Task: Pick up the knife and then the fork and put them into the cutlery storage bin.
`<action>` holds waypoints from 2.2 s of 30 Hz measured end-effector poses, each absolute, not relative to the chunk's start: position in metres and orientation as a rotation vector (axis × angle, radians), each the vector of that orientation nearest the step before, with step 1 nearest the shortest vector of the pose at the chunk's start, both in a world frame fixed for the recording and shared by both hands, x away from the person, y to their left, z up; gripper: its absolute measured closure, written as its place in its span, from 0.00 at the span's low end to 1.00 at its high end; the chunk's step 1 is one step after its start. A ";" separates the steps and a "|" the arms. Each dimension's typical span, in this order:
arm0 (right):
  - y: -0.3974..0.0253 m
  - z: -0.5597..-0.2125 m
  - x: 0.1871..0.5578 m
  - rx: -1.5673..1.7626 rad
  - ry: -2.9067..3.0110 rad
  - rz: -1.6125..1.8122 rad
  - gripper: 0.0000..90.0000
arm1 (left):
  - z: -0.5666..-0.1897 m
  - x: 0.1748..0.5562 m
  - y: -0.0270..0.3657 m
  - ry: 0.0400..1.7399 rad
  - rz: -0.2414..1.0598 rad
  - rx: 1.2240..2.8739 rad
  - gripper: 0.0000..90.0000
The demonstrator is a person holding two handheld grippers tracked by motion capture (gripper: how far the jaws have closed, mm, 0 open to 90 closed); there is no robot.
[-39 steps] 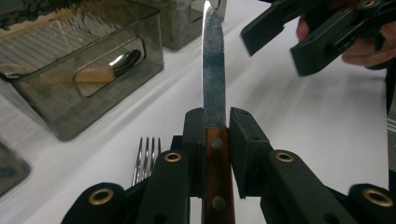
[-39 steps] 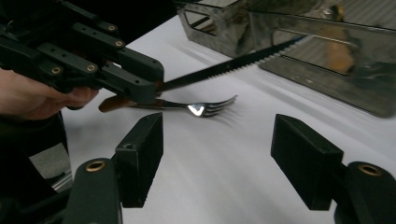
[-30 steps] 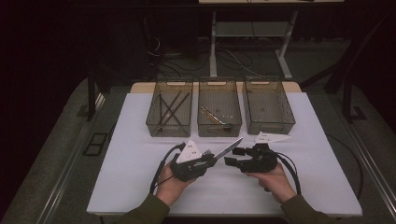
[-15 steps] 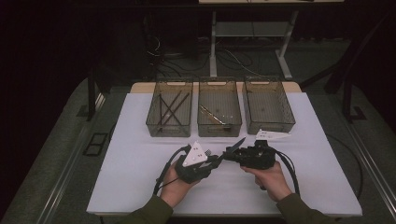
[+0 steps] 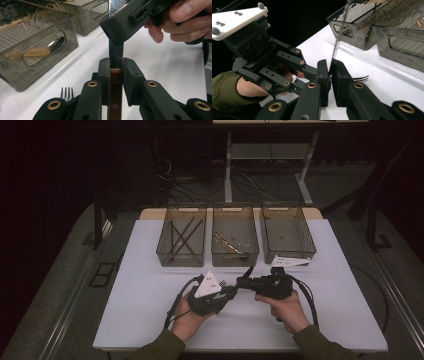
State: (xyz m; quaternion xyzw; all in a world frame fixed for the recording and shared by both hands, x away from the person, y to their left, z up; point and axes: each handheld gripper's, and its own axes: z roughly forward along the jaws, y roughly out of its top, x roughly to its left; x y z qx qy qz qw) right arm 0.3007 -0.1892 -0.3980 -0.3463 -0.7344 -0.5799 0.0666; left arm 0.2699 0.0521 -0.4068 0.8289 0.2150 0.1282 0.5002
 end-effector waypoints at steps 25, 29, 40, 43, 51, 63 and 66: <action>-0.249 -0.357 0.308 -1.218 -2.430 -1.775 0.99 | -0.422 0.274 0.122 0.540 0.151 2.003 0.44; -0.268 -0.348 0.311 -1.271 -2.423 -1.787 0.99 | -0.425 0.273 0.138 0.554 0.168 2.009 0.35; -0.302 -0.308 0.329 -1.432 -2.554 -1.755 0.99 | -0.435 0.273 0.157 0.615 0.181 2.005 0.08; -0.311 -0.296 0.337 -1.490 -2.581 -1.763 0.99 | -0.435 0.274 0.158 0.631 0.191 2.006 0.00; -0.331 -0.277 0.366 -1.653 -2.638 -1.710 0.99 | -0.435 0.276 0.161 0.646 0.205 2.015 0.00; -0.344 -0.296 0.415 -1.849 -2.720 -1.333 0.99 | -0.434 0.275 0.160 0.645 0.202 2.010 0.00; -0.345 -0.304 0.422 -1.863 -2.748 -1.224 0.99 | -0.435 0.274 0.159 0.644 0.207 2.012 0.00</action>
